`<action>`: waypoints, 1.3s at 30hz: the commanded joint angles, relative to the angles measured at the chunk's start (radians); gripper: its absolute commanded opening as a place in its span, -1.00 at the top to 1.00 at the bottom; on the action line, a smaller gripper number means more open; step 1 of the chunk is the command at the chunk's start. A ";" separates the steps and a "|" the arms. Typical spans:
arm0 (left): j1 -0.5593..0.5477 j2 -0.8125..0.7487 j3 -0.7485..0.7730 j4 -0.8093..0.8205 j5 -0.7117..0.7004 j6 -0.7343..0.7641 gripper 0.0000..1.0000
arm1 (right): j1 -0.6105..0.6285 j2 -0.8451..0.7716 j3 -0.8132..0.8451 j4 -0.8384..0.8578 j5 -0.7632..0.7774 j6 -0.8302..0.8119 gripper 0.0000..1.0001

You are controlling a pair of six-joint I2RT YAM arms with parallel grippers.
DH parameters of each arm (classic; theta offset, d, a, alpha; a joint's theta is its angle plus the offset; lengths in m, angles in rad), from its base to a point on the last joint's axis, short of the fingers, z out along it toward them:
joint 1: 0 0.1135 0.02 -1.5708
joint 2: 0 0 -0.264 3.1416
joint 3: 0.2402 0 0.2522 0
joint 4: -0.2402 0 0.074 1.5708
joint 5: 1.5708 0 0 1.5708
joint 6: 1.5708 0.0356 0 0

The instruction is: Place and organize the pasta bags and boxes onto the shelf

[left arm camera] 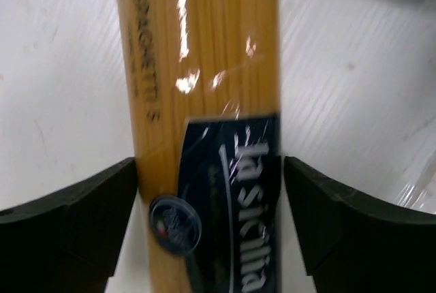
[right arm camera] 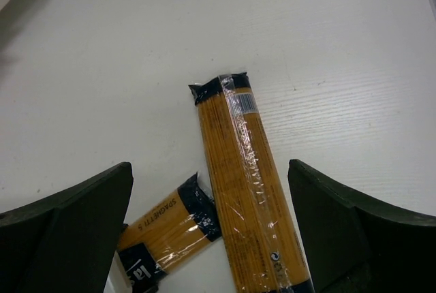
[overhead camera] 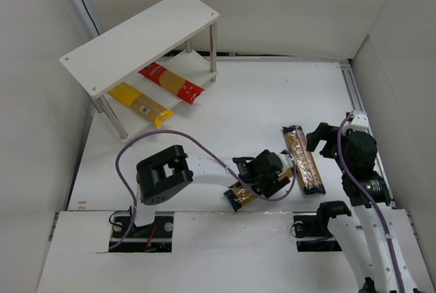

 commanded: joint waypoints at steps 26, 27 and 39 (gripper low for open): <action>0.651 -0.655 0.396 -0.108 -0.367 -0.258 1.00 | 0.006 -0.025 -0.008 0.056 -0.011 -0.007 -1.00; 0.704 -0.664 0.425 -0.108 -0.377 -0.284 1.00 | 0.006 -0.025 -0.008 0.056 -0.011 -0.007 -1.00; 1.256 -0.415 0.801 -0.213 -0.413 -0.525 1.00 | 0.006 0.006 0.001 0.047 0.011 -0.007 -1.00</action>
